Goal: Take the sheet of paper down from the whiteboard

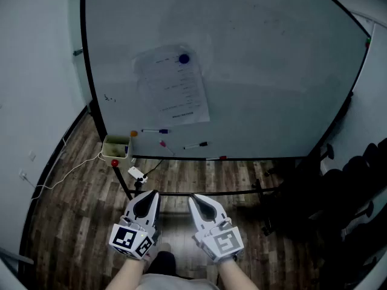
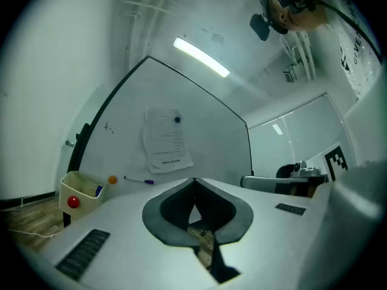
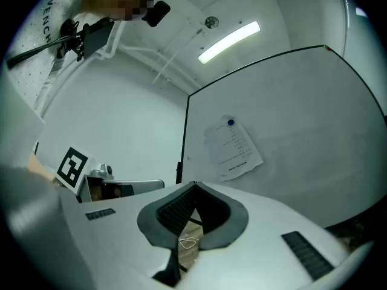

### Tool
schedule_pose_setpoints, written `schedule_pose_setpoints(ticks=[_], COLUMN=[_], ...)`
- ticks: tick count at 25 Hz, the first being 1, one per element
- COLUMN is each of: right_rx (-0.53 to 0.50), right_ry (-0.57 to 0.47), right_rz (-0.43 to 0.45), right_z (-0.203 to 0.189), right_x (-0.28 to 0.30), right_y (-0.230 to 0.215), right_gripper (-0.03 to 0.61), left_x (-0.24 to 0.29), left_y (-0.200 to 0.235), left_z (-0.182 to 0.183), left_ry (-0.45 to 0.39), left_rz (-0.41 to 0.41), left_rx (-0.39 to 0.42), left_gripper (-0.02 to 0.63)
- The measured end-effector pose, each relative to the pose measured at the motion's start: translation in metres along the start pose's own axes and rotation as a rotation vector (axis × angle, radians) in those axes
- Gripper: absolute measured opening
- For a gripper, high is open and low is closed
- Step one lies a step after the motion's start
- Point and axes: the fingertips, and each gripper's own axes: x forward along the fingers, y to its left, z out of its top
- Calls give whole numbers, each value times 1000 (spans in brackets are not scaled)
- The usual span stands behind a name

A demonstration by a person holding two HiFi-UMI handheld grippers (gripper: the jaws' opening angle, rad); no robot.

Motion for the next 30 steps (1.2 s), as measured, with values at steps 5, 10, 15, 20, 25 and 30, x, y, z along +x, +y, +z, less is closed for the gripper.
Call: schedule_pose_setpoints(ticks=[5,10,15,20,25,30], right_rx=[-7,-7,-4,-6,-12,-30], right_ry=[0,25,22,-20,-26,-30], right_rz=[-4,-1,10,11,16,23], right_z=[-6,-14,-16,-9,-8,-10], right_x=[20,47,74,104,131,152], right_y=[-11,-23,-32,-43,-51,-56], right_gripper=[18,18,18,18,19,18], left_x=[19,43,66,88,108,121], left_y=[16,36,54,75,91,107], left_z=[-4,-6,-2,5,10,12], left_ry=[-3,-14,-10,-28,-39,-44], left_rz=[-6,-17,-13,-4,-13,-27], left_rx=[-5,-13,-2,-4,22,18], left_gripper=[15,15,15,15,15,15])
